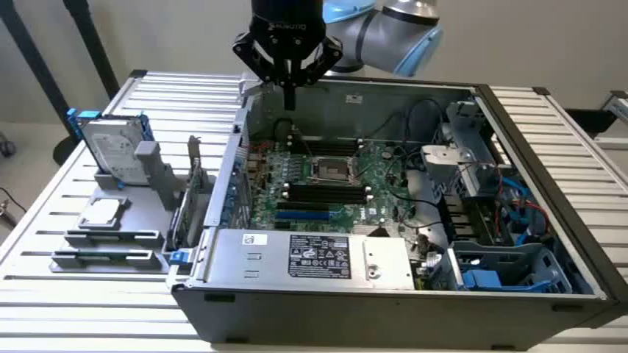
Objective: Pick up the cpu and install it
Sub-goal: 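Reach for the cpu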
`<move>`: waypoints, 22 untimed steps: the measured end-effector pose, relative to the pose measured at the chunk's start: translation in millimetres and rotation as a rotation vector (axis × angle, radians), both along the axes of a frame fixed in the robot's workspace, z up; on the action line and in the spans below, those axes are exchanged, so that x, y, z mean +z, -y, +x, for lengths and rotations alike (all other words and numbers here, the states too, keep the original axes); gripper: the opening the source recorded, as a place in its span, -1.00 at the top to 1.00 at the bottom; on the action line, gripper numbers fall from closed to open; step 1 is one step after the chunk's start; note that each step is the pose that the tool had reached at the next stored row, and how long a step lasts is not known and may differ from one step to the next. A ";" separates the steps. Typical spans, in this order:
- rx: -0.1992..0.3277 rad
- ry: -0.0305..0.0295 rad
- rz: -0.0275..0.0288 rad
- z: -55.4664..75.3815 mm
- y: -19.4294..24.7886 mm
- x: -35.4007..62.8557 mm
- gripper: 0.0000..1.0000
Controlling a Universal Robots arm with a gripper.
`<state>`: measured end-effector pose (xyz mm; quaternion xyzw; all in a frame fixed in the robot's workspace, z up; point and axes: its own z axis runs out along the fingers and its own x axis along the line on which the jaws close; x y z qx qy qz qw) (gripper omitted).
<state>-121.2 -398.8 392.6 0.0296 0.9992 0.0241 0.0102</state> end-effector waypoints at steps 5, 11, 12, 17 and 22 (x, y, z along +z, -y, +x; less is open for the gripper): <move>0.000 0.0000 0.0000 0.0 0.0 0.0 0.79; 0.001 -0.0002 -0.0001 -2.6 -0.1 0.1 0.79; 0.001 -0.0001 -0.0001 -6.8 -0.5 0.1 0.79; 0.001 -0.0009 -0.0001 -29.5 -2.6 -0.2 0.79; 0.001 -0.0049 -0.0006 -52.4 -4.3 -3.0 0.79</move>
